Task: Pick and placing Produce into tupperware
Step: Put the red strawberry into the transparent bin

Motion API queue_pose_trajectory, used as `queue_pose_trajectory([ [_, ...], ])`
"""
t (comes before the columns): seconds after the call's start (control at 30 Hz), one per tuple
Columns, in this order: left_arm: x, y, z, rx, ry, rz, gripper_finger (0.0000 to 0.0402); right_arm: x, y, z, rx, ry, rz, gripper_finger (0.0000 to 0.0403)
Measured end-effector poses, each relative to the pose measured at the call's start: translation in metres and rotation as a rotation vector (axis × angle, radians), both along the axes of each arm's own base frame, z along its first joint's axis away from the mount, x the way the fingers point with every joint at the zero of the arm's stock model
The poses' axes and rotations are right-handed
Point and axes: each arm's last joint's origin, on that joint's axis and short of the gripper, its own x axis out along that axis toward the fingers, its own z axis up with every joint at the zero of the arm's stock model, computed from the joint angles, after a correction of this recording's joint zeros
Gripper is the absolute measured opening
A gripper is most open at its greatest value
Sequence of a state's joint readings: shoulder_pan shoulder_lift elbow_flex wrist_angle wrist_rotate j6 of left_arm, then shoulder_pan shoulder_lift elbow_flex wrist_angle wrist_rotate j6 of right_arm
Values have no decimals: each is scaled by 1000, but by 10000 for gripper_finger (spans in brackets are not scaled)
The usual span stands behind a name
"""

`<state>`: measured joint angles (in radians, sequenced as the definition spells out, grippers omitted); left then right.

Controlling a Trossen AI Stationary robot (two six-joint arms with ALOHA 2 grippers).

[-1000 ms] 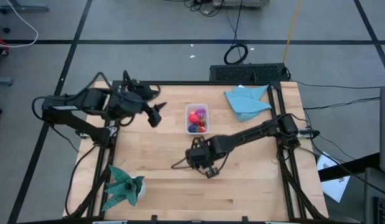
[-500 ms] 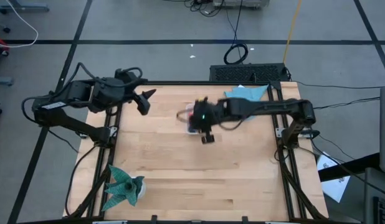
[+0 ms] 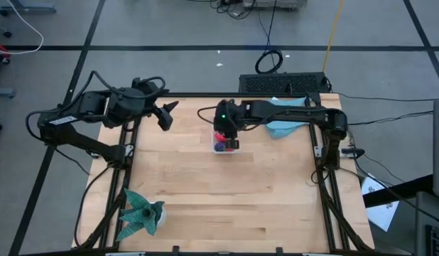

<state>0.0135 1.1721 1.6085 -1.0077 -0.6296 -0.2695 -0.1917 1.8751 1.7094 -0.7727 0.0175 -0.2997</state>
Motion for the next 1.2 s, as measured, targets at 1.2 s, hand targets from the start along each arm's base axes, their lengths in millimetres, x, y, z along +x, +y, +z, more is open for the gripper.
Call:
queue_pose_trajectory([
  [1.2, -4, 0, -6, -21, 60, 11, 255, 18, -17, -86, 108, 185, -37, 103],
])
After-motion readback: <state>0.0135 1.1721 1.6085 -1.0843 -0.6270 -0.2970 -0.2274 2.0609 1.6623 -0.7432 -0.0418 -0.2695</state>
